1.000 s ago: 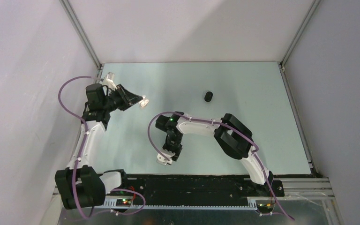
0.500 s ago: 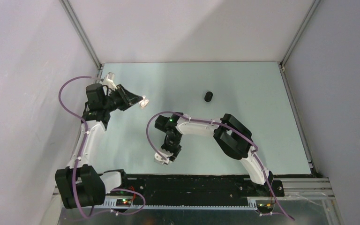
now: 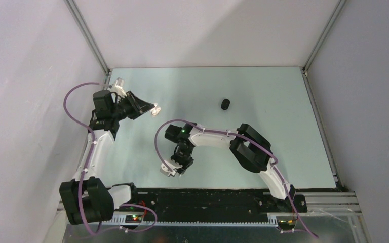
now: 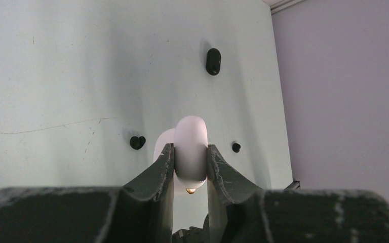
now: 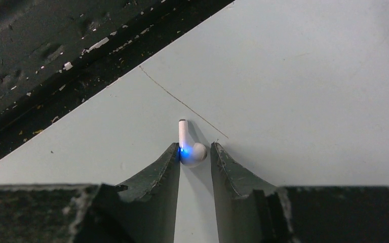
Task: Insert the wireless bluetooth earbuds into the charging case
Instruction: Pick up the earbud from the center of the board.
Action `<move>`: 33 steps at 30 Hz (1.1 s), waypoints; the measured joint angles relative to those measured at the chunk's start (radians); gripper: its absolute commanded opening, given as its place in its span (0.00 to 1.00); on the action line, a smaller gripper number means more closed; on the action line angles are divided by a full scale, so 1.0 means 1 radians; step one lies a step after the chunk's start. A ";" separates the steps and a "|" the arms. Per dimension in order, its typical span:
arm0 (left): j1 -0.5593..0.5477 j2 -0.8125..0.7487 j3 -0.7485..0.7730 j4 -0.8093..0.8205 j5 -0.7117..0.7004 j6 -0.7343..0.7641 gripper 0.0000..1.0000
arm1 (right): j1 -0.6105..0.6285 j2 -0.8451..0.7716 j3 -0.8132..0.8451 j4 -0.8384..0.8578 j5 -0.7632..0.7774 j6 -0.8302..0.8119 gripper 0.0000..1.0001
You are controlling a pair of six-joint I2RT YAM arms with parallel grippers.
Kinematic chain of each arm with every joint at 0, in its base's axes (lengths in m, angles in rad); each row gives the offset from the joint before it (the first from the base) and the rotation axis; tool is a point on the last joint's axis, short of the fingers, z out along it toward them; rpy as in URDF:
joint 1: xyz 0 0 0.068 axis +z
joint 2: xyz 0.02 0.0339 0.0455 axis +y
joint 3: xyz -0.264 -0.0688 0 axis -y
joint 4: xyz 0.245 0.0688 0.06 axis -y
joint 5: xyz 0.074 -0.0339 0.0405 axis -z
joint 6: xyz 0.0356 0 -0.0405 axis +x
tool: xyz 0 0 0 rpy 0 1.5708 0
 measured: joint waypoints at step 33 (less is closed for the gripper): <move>-0.029 0.037 -0.042 0.050 0.006 -0.005 0.00 | -0.081 -0.124 0.033 -0.087 0.235 0.237 0.00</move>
